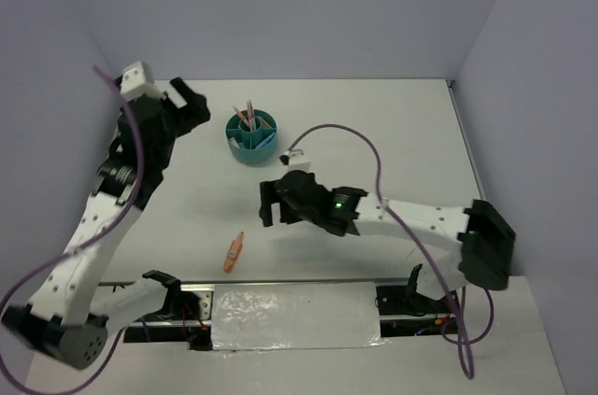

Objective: Sort the stationery into containers
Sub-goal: Pick up the pen from the center of the board.

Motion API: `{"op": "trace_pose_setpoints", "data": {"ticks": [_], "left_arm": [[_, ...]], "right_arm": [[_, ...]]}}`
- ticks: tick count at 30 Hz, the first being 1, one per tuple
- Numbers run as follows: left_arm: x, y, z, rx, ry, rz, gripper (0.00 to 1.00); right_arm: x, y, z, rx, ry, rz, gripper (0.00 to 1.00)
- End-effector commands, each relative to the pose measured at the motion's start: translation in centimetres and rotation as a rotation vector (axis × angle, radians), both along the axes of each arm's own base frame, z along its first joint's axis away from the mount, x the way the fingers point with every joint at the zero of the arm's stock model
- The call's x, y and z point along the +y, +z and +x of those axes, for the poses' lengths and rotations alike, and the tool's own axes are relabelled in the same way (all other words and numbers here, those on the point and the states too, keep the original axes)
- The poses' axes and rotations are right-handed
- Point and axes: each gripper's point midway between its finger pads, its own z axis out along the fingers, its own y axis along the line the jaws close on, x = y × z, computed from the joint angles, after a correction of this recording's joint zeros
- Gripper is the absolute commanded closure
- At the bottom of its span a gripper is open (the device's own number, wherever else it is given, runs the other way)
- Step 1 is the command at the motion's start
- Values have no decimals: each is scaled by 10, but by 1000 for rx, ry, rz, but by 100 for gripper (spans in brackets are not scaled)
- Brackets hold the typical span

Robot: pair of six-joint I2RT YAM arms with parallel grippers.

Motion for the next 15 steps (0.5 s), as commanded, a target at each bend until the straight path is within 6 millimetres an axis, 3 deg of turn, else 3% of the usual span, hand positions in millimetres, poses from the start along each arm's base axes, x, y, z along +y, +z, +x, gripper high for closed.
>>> {"op": "trace_pose_setpoints", "data": {"ticks": [1,2,3,4,6,7,15], "left_arm": [[50,-73,-73,289,163,113,1],[60,-85,-90,301,168,157,1],[67,-91,-98,302,188,176,1],[76,-97,-106,310,218,190,1],[85,-113,-123,333,232,219,1],[90,-124,-132,341,251,224,1],[93,-118,-137,310,275,190,1]], "right_arm": [[32,4,19,31,-251,9,0],[42,0,19,60,-286,25,0],[53,-19,9,80,-283,-19,0],[68,-11,8,77,-296,8,0],[87,-15,6,81,-339,2,0],[99,-17,-5,97,-349,10,0],[119,-53,-29,120,-423,-64,5]]}}
